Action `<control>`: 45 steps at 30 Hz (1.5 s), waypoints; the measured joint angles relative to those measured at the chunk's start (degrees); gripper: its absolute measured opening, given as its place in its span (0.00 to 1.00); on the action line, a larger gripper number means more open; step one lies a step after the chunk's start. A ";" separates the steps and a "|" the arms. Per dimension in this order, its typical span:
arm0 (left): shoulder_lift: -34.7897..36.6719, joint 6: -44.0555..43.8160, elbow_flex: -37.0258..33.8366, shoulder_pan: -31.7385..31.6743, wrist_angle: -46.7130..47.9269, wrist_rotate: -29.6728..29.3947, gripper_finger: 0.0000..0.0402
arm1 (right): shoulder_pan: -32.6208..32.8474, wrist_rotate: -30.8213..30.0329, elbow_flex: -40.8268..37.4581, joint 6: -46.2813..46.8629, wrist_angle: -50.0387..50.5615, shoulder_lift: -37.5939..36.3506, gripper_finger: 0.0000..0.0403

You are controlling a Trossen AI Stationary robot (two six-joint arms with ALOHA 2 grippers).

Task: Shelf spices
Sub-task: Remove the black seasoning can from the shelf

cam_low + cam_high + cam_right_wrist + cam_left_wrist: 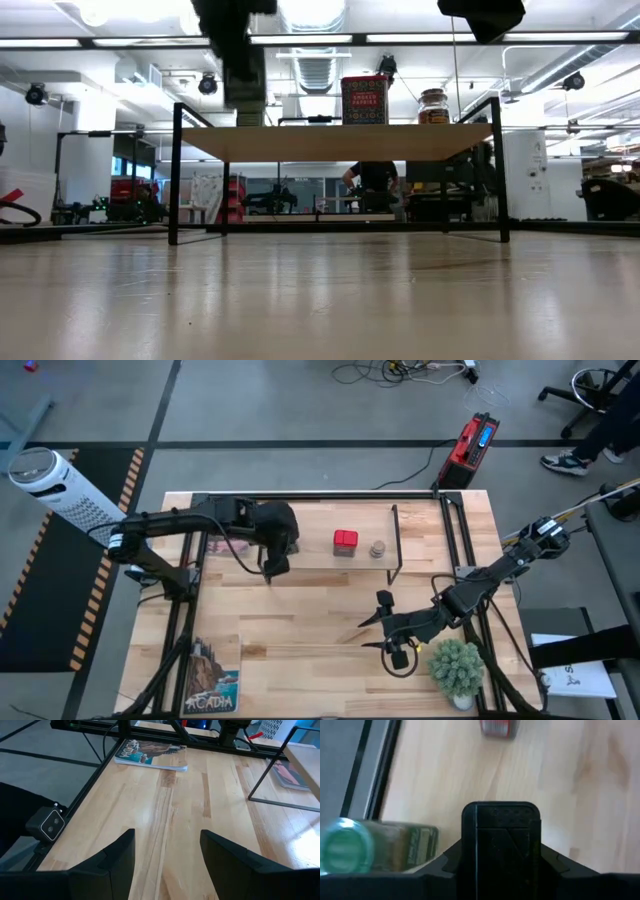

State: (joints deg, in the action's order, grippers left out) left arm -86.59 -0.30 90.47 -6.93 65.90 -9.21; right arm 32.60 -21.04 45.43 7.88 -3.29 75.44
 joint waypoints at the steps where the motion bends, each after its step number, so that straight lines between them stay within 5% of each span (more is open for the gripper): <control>1: 0.00 -0.20 1.37 0.04 0.36 0.45 0.32 | 0.00 0.02 0.00 0.00 0.04 0.00 0.49; 9: 0.07 -4.13 10.32 4.09 2.66 7.55 0.32 | 0.00 0.00 0.00 1.52 1.68 -0.02 0.49; 17: 0.15 -12.28 9.75 17.85 2.54 8.36 0.32 | 0.00 -3.01 -0.07 3.06 5.25 -3.24 0.49; 31: 0.11 -31.30 -8.11 43.84 -11.79 -3.33 0.32 | 0.00 -8.16 -0.02 5.96 5.77 -7.51 0.49; 45: -1.42 -38.23 -26.55 46.03 -37.79 -2.13 0.32 | 0.00 -13.57 0.02 10.63 4.39 -4.90 0.49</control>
State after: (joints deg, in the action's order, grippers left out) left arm -88.01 -38.52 63.91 39.09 28.11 -11.33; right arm 32.60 -34.61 45.45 18.51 1.10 70.54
